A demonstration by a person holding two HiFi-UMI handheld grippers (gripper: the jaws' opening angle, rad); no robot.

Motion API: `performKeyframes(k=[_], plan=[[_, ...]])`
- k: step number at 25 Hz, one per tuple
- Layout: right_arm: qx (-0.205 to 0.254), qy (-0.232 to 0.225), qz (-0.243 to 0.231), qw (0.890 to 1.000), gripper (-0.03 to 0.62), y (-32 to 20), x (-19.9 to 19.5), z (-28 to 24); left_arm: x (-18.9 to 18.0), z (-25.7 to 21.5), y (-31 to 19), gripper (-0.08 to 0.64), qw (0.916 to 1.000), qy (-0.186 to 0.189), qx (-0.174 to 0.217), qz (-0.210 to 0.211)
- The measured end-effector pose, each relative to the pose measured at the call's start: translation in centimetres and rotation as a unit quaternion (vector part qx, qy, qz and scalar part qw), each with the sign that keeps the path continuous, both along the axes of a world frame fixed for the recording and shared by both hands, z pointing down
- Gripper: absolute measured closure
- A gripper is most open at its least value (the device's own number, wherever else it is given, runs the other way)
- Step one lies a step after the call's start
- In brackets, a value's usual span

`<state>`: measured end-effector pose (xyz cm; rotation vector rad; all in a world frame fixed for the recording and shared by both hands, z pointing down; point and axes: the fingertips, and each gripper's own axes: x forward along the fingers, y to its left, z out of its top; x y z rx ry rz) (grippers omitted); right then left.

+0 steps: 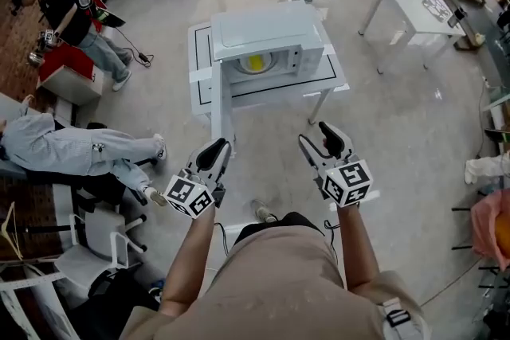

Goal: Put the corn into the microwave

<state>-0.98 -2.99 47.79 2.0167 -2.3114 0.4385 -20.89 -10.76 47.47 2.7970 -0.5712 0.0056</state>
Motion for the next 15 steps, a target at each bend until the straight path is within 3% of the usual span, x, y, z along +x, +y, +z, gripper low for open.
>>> performKeyframes(k=[9, 15], plan=[[0.007, 0.022, 0.007, 1.000, 0.327, 8.7, 4.4, -1.8, 4.6, -1.9, 7.6, 0.518, 0.9997, 0.000, 0.006, 0.024], [-0.006, 0.032, 0.017, 0.999, 0.327, 15.3, 7.1, -0.3, 6.6, -1.9, 13.6, 0.518, 0.9997, 0.003, 0.008, 0.024]])
